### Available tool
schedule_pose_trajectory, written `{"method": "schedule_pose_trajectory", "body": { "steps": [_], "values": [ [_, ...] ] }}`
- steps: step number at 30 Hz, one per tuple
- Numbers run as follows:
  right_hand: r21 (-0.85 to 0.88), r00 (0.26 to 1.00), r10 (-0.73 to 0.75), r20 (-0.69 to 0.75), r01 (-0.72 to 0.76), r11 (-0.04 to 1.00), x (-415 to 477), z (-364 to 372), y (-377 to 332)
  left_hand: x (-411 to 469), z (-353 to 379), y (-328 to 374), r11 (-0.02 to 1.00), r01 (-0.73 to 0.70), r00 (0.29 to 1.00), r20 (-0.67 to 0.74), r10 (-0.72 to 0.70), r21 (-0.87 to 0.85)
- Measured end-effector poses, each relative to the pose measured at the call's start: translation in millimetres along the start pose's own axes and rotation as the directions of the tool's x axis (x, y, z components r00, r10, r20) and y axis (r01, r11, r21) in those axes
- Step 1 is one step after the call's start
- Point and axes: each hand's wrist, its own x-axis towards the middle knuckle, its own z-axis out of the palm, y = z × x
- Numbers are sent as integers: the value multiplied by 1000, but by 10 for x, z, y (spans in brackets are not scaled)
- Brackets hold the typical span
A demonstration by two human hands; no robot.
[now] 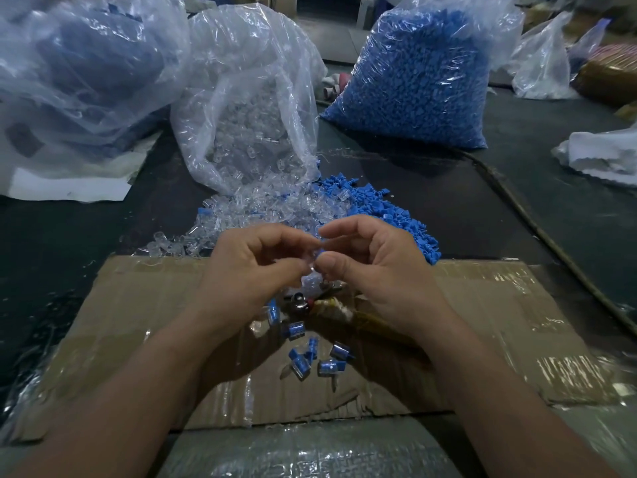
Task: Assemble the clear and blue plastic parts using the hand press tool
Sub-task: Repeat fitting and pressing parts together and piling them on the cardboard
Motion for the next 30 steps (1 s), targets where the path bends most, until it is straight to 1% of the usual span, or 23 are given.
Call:
{"method": "schedule_pose_trajectory", "body": {
  "steps": [1, 3, 9, 11, 13, 16, 19, 21, 24, 30],
  "values": [
    [-16, 1000, -2, -4, 2, 1000, 1, -4, 0, 1, 1, 8, 998, 23, 1000, 22, -22, -66],
    [-18, 1000, -14, -10, 14, 1000, -4, 4, -1, 3, 6, 12, 989, 56, 998, 33, -52, -135],
    [-51, 998, -58, -15, 58, 997, 3, 43, 51, 20, 43, -8, 979, 118, 993, -10, -122, -165],
    [-92, 996, -86, 0, 86, 992, 1, 60, 62, 28, 53, -13, 958, 150, 986, -31, -162, -246],
    [-124, 989, -150, 7, 150, 981, -4, 82, 62, 31, 48, -6, 937, 175, 981, -26, -191, -304],
    [-168, 969, -248, -21, 241, 956, -7, 100, 75, 27, 40, -8, 923, 188, 980, -5, -201, -336],
    [-185, 952, -303, -46, 290, 939, -4, 99, 100, 35, 28, -31, 902, 208, 976, 21, -216, -377],
    [-192, 940, -338, -50, 323, 927, -4, 81, 111, 50, 11, -50, 878, 230, 972, 65, -224, -420],
    [-215, 929, -368, -50, 350, 912, -2, 61, 123, 63, -17, -65, 854, 252, 968, 116, -224, -456],
    [-285, 905, -422, -47, 393, 874, 6, 43, 140, 80, -8, -78, 854, 258, 966, 134, -221, -452]
  ]
}}
